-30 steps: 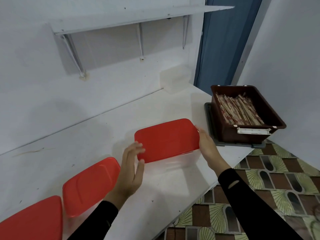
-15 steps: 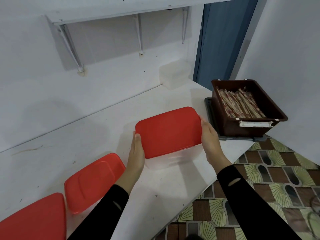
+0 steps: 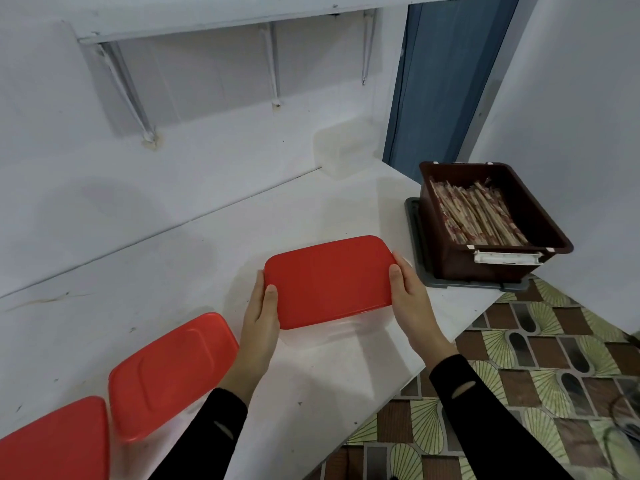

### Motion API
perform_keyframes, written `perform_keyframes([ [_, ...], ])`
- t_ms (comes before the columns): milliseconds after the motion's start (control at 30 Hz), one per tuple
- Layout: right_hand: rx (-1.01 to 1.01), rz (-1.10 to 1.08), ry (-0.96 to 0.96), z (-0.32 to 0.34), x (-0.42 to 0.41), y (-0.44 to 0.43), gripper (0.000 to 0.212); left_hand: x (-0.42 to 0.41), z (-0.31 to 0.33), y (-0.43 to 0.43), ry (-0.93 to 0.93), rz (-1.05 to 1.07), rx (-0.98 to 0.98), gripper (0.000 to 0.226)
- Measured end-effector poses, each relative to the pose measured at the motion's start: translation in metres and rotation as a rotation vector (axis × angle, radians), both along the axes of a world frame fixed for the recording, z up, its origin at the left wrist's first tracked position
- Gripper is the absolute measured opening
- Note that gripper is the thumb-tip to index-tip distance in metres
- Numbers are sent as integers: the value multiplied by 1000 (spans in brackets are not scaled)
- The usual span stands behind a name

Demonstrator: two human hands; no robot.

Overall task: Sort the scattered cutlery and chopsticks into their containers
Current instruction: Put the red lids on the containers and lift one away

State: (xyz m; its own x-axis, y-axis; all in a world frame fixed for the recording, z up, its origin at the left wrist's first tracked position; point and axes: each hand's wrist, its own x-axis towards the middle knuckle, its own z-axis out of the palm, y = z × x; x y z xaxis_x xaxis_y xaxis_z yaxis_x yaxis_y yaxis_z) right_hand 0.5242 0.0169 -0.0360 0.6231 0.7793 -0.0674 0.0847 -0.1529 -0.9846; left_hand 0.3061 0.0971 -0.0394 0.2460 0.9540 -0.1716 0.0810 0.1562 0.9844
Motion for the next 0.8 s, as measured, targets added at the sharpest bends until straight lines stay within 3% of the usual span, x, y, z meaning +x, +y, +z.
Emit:
perform_keyframes([
  [133,17,3,68,-1,4,-1,44,0,-3,-2,-7,45,39,48],
  [300,50,13,22,-5,-5,-7,41,0,-7,-4,45,58,103,47],
  [500,61,41,71,-7,-3,-7,46,0,-6,-3,1,25,50,44],
  [633,-79,58,191,-1,19,8,44,4,1,24,-75,54,-99,44],
  [733,-275,83,173,24,31,35,36,17,8,46,24,62,-246,33],
  [800,-376,159,190,34,36,50,39,22,7,51,74,44,-287,45],
])
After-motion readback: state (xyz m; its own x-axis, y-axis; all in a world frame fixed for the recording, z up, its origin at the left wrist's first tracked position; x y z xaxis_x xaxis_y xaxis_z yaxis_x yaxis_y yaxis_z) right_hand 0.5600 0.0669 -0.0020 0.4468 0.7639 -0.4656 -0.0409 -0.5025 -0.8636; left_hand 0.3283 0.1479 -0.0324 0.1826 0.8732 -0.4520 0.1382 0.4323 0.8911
